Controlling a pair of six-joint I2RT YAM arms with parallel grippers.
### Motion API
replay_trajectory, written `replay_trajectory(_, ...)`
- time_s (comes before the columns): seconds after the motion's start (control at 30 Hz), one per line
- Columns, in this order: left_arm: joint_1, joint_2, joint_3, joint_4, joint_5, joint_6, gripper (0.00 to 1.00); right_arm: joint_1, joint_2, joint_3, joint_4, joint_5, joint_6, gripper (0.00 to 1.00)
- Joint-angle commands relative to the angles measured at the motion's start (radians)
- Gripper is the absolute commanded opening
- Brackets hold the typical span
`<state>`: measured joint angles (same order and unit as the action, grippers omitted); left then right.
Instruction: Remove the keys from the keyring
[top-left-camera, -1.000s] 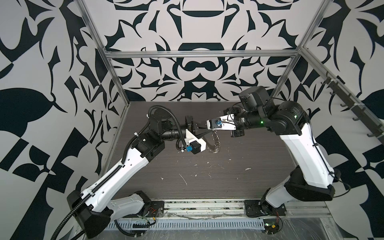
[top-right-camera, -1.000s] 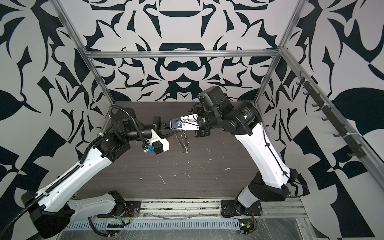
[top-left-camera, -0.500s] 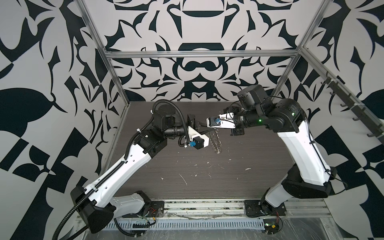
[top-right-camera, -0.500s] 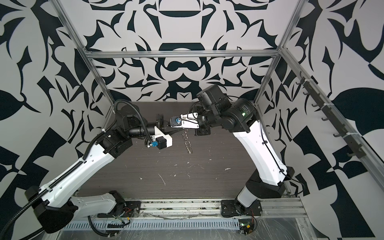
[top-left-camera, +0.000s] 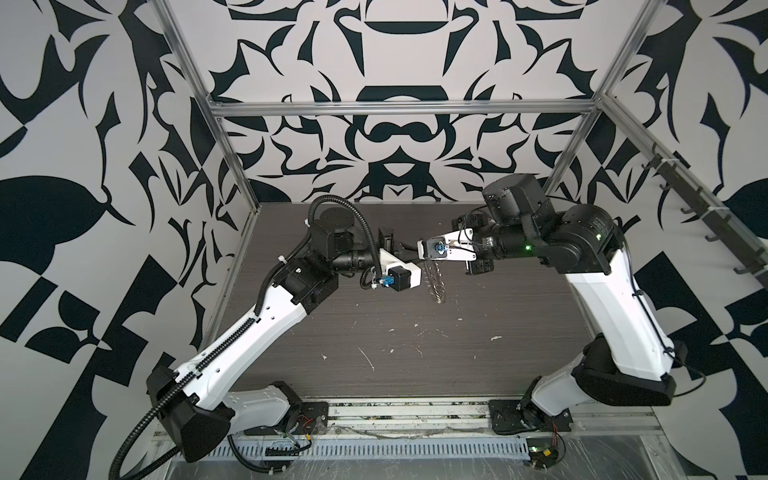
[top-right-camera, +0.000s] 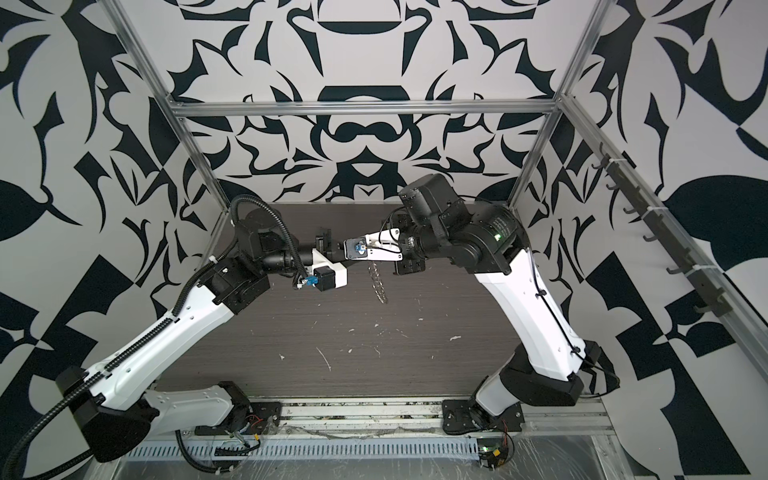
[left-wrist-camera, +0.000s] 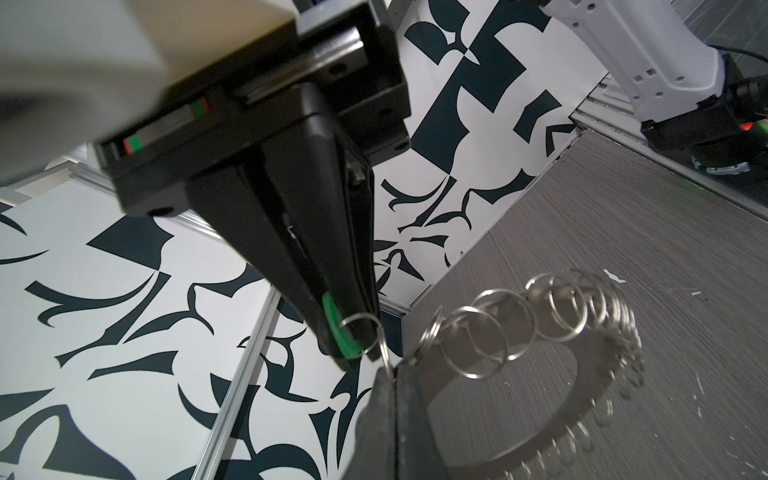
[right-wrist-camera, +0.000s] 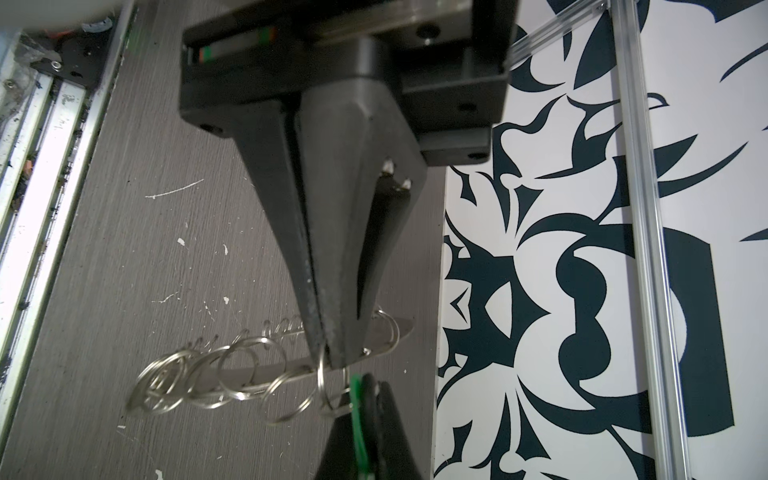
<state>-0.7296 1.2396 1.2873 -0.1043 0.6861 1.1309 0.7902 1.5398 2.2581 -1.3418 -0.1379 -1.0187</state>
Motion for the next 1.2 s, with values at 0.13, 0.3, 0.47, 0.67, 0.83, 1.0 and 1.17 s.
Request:
replay_trajectory(0.13, -0.041, 0.027, -0.003, -0.107, 0.034, 0.127, 0.00, 0.004, 0.040, 0.130, 0.190, -0.056, 0.096, 0.00)
replay_trajectory(0.3, -0.060, 0.061, 0.010, -0.109, -0.003, 0.162, 0.00, 0.004, 0.074, 0.159, 0.178, -0.077, 0.142, 0.00)
replay_trajectory(0.47, -0.090, 0.072, 0.016, -0.110, -0.033, 0.204, 0.00, 0.004, 0.089, 0.171, 0.175, -0.095, 0.160, 0.00)
replay_trajectory(0.67, -0.097, 0.085, 0.053, -0.104, -0.018, 0.142, 0.00, 0.006, 0.105, 0.172, 0.164, -0.116, 0.168, 0.00)
replay_trajectory(0.83, -0.097, 0.087, 0.063, -0.064, -0.025, 0.093, 0.00, 0.014, 0.115, 0.167, 0.161, -0.116, 0.171, 0.00)
replay_trajectory(1.0, -0.097, 0.085, 0.069, 0.015, 0.004, -0.022, 0.00, 0.025, 0.130, 0.162, 0.151, -0.085, 0.172, 0.00)
replay_trajectory(1.17, -0.097, 0.085, 0.054, 0.084, -0.007, -0.097, 0.00, 0.026, 0.134, 0.173, 0.153, -0.091, 0.181, 0.00)
